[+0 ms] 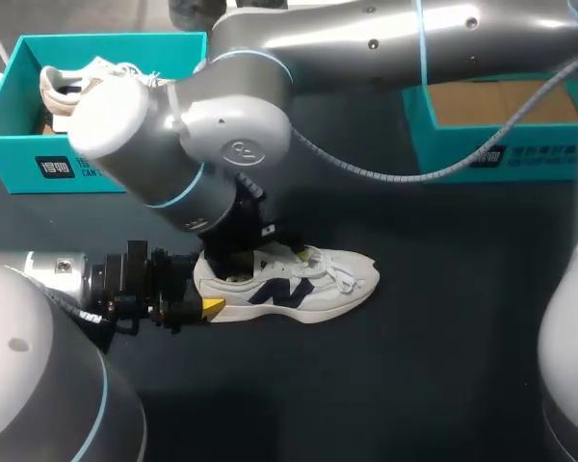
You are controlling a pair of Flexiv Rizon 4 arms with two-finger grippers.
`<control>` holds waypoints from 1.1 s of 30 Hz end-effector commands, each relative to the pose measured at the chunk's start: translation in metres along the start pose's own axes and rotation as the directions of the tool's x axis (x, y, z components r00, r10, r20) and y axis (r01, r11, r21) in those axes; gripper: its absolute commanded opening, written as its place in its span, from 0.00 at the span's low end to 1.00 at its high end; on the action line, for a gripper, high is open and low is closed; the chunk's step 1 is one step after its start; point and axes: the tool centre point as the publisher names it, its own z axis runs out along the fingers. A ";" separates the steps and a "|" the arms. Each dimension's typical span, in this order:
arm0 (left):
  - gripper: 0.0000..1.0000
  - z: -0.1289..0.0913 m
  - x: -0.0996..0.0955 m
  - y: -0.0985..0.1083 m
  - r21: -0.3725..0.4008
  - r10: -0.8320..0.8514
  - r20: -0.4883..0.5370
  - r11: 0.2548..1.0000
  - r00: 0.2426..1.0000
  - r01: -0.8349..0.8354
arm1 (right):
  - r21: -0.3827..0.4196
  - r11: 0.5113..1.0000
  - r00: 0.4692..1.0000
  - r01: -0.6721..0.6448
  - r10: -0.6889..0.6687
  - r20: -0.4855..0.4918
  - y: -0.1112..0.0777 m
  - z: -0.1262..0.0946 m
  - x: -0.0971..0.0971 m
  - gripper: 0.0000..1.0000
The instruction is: Take the shoe out of the shoebox, open the shoe tongue, remove and reinsert the insole, then place the shoe into the shoebox
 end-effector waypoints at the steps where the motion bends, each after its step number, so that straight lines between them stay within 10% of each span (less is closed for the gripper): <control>1: 0.00 0.001 0.000 0.001 0.000 0.000 0.003 1.000 1.000 0.000 | -0.066 0.779 0.750 -0.624 0.620 0.230 0.000 0.002 -0.001 1.00; 3: 0.00 0.001 0.000 0.001 0.000 0.000 0.003 1.000 1.000 0.000 | -0.071 0.772 0.740 -0.632 0.628 0.239 0.000 0.002 -0.008 1.00; 7: 0.00 0.001 0.000 0.001 0.000 0.000 0.003 1.000 1.000 0.000 | -0.067 0.765 0.733 -0.640 0.635 0.243 -0.002 0.002 -0.018 0.47; 11: 0.00 0.001 0.000 0.001 0.000 0.000 0.003 1.000 1.000 0.000 | -0.071 0.754 0.722 -0.653 0.648 0.242 -0.003 -0.004 -0.030 0.31; 18: 0.00 0.001 0.000 0.001 0.000 0.000 0.003 1.000 1.000 0.000 | -0.069 0.751 0.726 -0.657 0.655 0.208 -0.001 -0.014 -0.052 0.20; 21: 0.00 0.001 0.000 0.001 0.000 0.000 0.003 1.000 1.000 0.000 | -0.055 0.758 0.742 -0.649 0.648 0.173 0.003 -0.017 -0.064 0.00; 33: 0.00 0.001 0.000 0.001 0.000 0.000 0.003 1.000 1.000 0.000 | 0.020 0.815 0.815 -0.580 0.579 0.022 0.011 -0.010 -0.116 0.00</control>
